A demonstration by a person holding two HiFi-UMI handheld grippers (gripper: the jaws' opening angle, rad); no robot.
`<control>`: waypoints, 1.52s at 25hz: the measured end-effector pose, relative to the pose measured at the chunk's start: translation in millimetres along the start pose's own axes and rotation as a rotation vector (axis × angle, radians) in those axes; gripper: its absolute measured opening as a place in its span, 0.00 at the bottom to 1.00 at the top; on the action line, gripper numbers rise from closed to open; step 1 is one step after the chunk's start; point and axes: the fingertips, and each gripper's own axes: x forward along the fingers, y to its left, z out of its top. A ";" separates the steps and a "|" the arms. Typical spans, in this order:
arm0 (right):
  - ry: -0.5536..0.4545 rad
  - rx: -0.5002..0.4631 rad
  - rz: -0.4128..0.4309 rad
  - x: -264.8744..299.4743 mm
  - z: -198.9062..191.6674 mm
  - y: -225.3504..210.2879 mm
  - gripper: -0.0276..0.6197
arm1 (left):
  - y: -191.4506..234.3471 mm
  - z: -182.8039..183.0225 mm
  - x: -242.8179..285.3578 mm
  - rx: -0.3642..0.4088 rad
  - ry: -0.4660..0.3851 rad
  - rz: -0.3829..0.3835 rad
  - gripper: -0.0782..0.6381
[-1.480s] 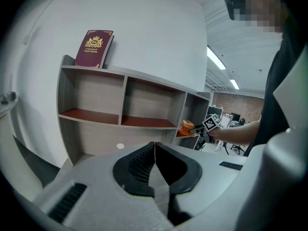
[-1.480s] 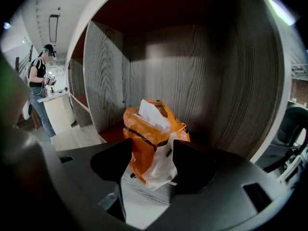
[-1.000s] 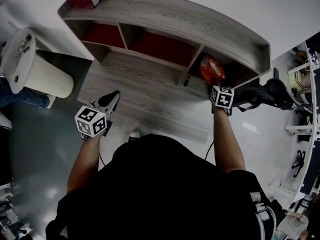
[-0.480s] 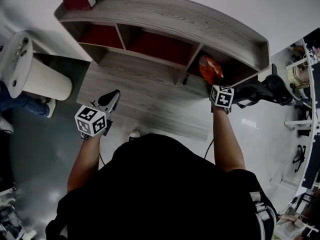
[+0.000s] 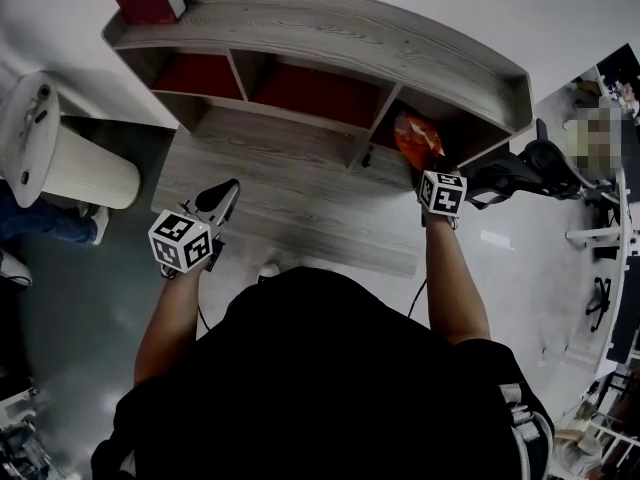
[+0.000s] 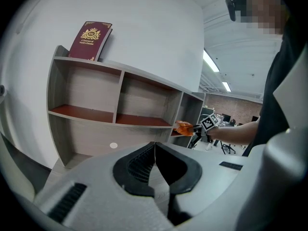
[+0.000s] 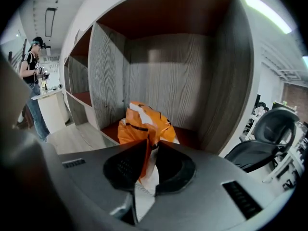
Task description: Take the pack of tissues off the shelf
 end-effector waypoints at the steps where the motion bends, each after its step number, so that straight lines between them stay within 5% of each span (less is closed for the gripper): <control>1: 0.000 0.006 -0.003 -2.7 -0.6 -0.3 0.10 | 0.3 0.8 -0.4 0.000 -0.004 -0.006 0.13; 10: -0.016 0.029 -0.031 -34.6 -3.3 5.2 0.09 | -0.5 8.1 -2.6 0.022 -0.011 -0.053 0.13; 25: -0.058 0.093 -0.098 -131.3 -26.1 6.1 0.09 | -42.6 18.9 21.3 0.108 0.001 -0.273 0.13; 38: -0.118 0.155 -0.140 -218.1 -28.9 19.8 0.09 | -68.0 13.6 28.7 0.156 0.051 -0.378 0.13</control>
